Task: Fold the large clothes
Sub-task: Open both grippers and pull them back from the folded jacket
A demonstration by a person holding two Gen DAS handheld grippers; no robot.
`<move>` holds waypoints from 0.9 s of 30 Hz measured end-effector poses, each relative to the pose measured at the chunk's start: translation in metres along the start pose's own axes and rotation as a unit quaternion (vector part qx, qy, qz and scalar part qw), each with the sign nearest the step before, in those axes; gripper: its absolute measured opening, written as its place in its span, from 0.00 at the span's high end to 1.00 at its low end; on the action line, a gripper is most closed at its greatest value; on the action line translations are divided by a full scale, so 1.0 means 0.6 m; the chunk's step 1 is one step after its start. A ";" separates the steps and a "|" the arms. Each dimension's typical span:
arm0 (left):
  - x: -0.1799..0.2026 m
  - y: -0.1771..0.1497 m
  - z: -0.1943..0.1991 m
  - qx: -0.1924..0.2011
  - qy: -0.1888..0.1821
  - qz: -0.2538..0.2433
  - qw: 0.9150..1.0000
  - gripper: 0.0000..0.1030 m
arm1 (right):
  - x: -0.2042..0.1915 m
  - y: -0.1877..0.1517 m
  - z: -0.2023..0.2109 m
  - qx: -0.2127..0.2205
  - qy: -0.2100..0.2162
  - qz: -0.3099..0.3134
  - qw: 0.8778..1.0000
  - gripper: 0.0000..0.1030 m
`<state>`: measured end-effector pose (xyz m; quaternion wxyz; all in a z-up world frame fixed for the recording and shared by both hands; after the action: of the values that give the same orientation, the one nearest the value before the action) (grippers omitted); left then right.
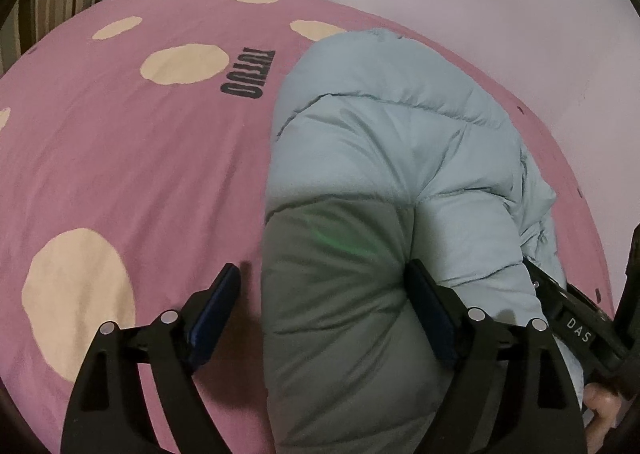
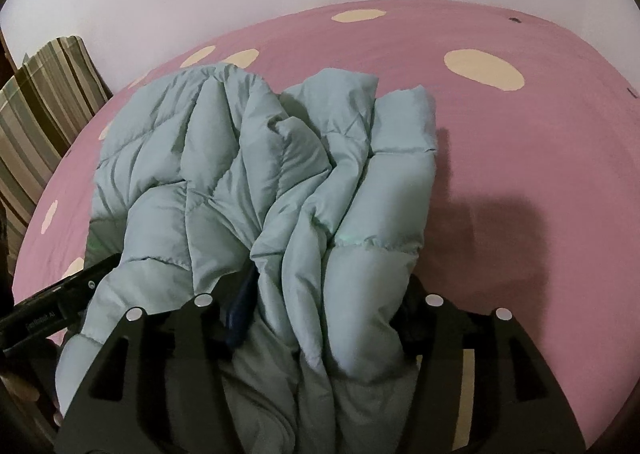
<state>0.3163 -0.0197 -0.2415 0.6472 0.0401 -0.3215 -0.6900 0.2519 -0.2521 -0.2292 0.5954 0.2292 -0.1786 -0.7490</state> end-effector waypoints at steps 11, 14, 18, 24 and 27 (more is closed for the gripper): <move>0.031 -0.025 0.075 0.045 0.044 -0.033 0.997 0.20 | 0.007 -0.026 0.087 0.040 -0.034 0.006 0.999 0.36; 0.041 -0.030 0.098 0.057 0.052 -0.042 0.996 0.20 | 0.010 -0.030 0.116 0.059 -0.048 0.008 0.997 0.32; 0.054 -0.037 0.138 0.083 0.070 -0.054 0.993 0.20 | 0.008 -0.037 0.156 0.081 -0.060 0.016 0.995 0.31; 0.065 -0.044 0.191 0.117 0.104 -0.064 0.986 0.20 | -0.009 -0.048 0.216 0.116 -0.061 0.027 0.991 0.24; 0.070 -0.051 0.216 0.132 0.113 -0.068 0.983 0.20 | -0.016 -0.053 0.238 0.128 -0.058 0.028 0.990 0.21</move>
<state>0.2220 -0.0091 -0.1391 0.6202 0.2244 -0.3309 -0.6749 0.1486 -0.2360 -0.1265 0.5706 0.2548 -0.3139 -0.7148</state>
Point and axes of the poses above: each gripper's, at about its wrist camera, not at the fingertips, and z roughly against the way its jaws point, x to its right, y to its top, the point moved 7 cm from there along -z, roughly the way its jaws point, and after that the axes turned 6 degrees about -y, right-handed, at the moved point
